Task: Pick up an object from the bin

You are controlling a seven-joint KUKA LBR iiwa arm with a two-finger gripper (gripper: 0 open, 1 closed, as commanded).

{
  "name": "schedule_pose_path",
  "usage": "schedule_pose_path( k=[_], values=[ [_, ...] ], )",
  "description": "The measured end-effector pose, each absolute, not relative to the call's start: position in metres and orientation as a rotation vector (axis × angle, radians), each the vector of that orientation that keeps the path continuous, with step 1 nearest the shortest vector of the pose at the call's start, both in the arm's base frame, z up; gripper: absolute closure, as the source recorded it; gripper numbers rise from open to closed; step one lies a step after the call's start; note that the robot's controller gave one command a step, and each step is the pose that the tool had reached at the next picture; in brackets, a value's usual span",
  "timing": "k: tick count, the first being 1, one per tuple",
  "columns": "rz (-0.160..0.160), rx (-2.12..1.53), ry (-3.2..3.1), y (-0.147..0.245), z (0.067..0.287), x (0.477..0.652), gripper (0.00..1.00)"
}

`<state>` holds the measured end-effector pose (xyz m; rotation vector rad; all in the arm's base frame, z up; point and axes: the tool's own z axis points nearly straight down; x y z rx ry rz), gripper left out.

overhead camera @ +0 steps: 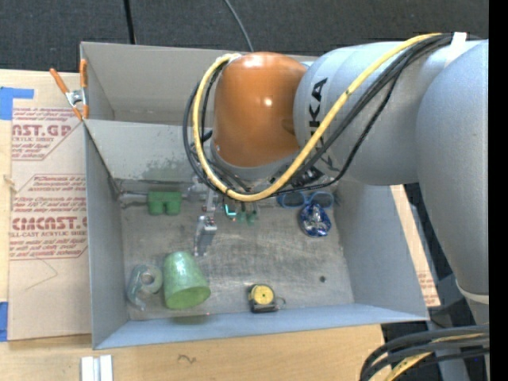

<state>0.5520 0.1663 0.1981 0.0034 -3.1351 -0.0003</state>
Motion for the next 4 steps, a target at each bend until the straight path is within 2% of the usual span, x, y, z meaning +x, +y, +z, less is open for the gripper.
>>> schedule_pose_path(
  k=[1,2,3,4],
  values=[
    [-0.006,-0.008,-3.151,0.179,0.123,0.542,0.0],
    [0.001,0.326,-3.123,0.152,0.121,0.497,0.0],
    [0.001,0.51,-3.098,0.111,0.08,0.514,0.0],
    [-0.002,0.512,-3.098,0.113,0.082,0.514,1.0]
  ],
)
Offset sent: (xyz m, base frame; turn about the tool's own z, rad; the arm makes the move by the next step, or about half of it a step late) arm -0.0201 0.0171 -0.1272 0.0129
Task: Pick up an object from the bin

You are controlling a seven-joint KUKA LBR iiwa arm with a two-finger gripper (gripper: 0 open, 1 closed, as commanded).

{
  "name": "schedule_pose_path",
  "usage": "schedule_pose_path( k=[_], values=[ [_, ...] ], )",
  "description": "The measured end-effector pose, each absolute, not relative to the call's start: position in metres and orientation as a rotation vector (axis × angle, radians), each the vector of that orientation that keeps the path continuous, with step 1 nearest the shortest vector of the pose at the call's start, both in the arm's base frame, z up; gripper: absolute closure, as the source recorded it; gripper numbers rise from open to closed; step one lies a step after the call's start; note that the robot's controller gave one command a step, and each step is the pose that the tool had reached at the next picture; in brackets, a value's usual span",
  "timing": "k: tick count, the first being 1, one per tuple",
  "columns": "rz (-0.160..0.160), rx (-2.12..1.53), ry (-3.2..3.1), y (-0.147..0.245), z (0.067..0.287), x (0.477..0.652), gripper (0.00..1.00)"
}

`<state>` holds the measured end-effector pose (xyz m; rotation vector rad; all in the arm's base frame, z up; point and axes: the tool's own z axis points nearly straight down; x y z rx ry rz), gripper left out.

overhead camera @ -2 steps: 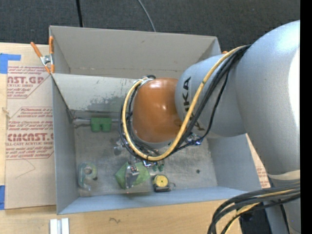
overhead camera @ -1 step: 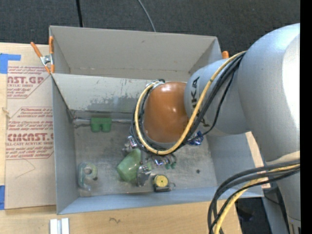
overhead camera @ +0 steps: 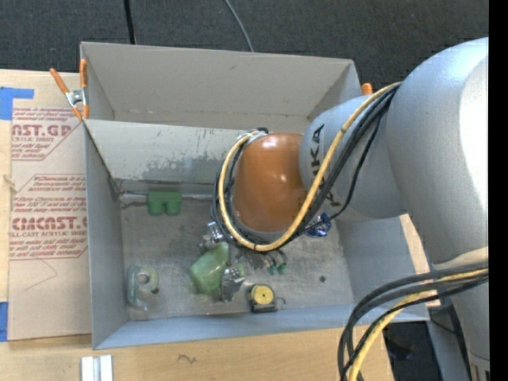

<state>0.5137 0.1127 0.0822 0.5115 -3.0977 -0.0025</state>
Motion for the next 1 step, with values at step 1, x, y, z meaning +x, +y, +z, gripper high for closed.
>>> schedule_pose_path(
  k=[1],
  values=[
    [-0.001,0.456,-3.119,0.1204,0.2344,0.5209,1.0]
  ],
)
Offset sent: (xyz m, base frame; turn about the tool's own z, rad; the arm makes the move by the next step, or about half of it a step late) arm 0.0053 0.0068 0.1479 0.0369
